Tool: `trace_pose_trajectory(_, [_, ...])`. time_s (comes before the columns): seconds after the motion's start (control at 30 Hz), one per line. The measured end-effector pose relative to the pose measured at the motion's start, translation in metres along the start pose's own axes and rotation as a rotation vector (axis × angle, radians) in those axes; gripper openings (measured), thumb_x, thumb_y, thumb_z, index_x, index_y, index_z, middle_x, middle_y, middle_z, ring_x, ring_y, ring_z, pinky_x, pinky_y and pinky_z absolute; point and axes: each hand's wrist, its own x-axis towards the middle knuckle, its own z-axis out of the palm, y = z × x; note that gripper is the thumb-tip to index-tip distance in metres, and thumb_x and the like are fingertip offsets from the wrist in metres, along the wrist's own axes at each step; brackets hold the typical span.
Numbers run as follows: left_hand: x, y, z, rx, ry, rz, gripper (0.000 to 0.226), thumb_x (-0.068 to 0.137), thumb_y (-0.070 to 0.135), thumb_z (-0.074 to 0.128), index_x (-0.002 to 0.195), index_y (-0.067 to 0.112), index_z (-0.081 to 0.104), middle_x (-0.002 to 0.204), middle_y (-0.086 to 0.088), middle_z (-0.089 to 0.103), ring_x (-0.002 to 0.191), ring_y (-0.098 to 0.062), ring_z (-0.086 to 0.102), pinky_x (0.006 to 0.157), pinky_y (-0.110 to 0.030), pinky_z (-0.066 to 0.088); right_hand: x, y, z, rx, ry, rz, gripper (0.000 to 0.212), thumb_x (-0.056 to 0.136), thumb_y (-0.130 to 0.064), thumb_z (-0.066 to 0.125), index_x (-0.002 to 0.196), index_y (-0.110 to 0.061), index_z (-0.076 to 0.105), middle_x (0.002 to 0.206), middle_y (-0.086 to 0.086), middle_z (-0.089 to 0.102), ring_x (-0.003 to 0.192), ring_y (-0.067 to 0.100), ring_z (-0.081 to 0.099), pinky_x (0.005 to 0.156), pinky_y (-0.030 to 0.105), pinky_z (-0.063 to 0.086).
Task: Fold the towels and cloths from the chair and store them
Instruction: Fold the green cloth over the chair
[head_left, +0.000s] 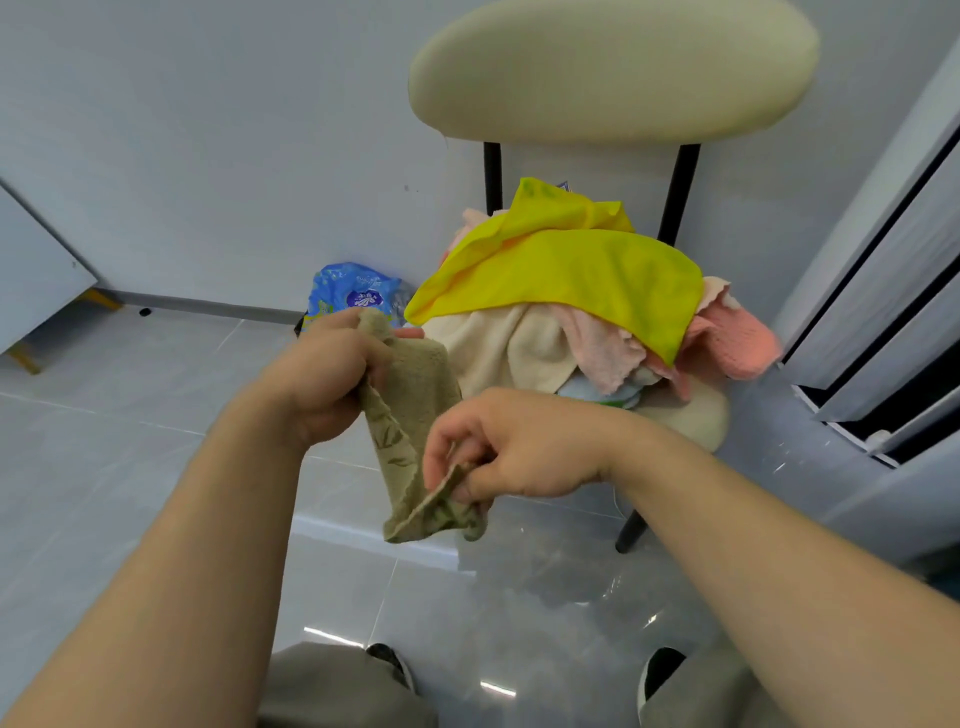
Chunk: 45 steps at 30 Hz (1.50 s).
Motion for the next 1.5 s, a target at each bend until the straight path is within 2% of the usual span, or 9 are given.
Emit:
trace_pose_trajectory(0.1, [-0.007,-0.004,0.003,-0.012,-0.159,-0.041,0.036,0.048,-0.014,0.04,0.077,0.001,0.056,0.122,-0.024,0.067,0.102,-0.037,0.069,0.072,-0.035,0.057,0.001,0.003,-0.005,0.101,0.166,-0.021,0.014,0.087,0.005,0.069,0.096,-0.007,0.068,0.074,0.006,0.071,0.065,0.018,0.067,0.071,0.039,0.062])
trace_pose_trajectory(0.23, [-0.014,-0.008,0.013,0.06,-0.297,-0.08,0.043,0.051,-0.018,0.04,0.085,0.009,0.043,0.074,-0.012,0.056,0.058,-0.021,0.057,0.05,-0.023,0.043,0.003,0.002,-0.011,0.101,0.42,-0.121,0.014,0.086,-0.002,0.073,0.09,-0.015,0.073,0.064,-0.008,0.065,0.051,0.001,0.055,0.049,0.022,0.049])
trace_pose_trajectory(0.43, [-0.012,-0.01,0.021,0.038,-0.279,-0.098,0.037,0.049,-0.02,0.038,0.067,0.006,0.057,0.065,-0.01,0.051,0.054,-0.024,0.057,0.049,-0.022,0.048,0.014,0.015,-0.01,0.08,0.605,-0.069,0.012,0.086,-0.023,0.078,0.095,-0.017,0.072,0.074,-0.01,0.062,0.056,0.004,0.055,0.048,0.02,0.045])
trace_pose_trajectory(0.53, [-0.008,-0.014,0.021,0.06,-0.224,-0.104,0.039,0.057,-0.023,0.038,0.081,0.002,0.056,0.071,-0.013,0.055,0.059,-0.025,0.061,0.052,-0.024,0.052,0.015,0.019,-0.011,0.059,0.655,-0.023,0.014,0.087,-0.027,0.077,0.095,-0.017,0.07,0.077,-0.004,0.061,0.058,0.01,0.057,0.045,0.031,0.051])
trace_pose_trajectory(0.7, [-0.002,-0.018,0.027,0.019,-0.183,-0.088,0.035,0.077,-0.022,0.036,0.095,-0.005,0.062,0.085,-0.022,0.063,0.074,-0.031,0.065,0.067,-0.035,0.059,0.011,0.022,-0.015,0.026,0.698,0.016,0.013,0.087,-0.029,0.077,0.086,-0.029,0.064,0.086,-0.003,0.061,0.061,0.008,0.058,0.043,0.021,0.047])
trace_pose_trajectory(0.93, [0.007,-0.026,0.034,-0.037,-0.143,-0.082,0.035,0.095,0.008,0.061,0.126,-0.009,0.057,0.122,-0.034,0.062,0.098,-0.036,0.065,0.084,-0.043,0.059,0.006,0.026,-0.018,0.069,0.681,0.013,0.017,0.088,-0.022,0.076,0.083,-0.03,0.062,0.084,-0.003,0.06,0.05,0.002,0.058,0.045,0.026,0.052])
trace_pose_trajectory(1.1, [0.013,-0.029,0.035,-0.036,-0.113,-0.089,0.031,0.103,0.011,0.048,0.124,-0.01,0.058,0.118,-0.031,0.066,0.102,-0.038,0.066,0.083,-0.043,0.06,0.004,0.034,-0.021,0.083,0.704,0.081,0.006,0.092,-0.025,0.071,0.097,-0.023,0.068,0.095,-0.002,0.065,0.052,0.009,0.066,0.047,0.02,0.05])
trace_pose_trajectory(1.33, [0.016,-0.03,0.043,0.154,0.015,0.017,0.018,0.096,0.018,0.061,0.086,0.011,0.073,0.084,-0.011,0.066,0.079,-0.025,0.06,0.075,-0.038,0.051,0.0,0.038,-0.023,0.028,0.746,0.101,0.007,0.093,-0.026,0.07,0.098,-0.022,0.071,0.093,-0.008,0.069,0.05,0.007,0.063,0.046,0.021,0.049])
trace_pose_trajectory(1.5, [0.019,-0.038,0.04,0.33,0.128,0.156,0.051,0.091,0.047,0.066,0.087,-0.004,0.065,0.071,-0.013,0.059,0.066,-0.02,0.052,0.065,-0.037,0.043,0.002,0.038,-0.02,0.084,0.707,0.067,0.007,0.09,-0.025,0.074,0.094,-0.019,0.071,0.084,-0.006,0.066,0.052,0.003,0.058,0.046,0.026,0.05])
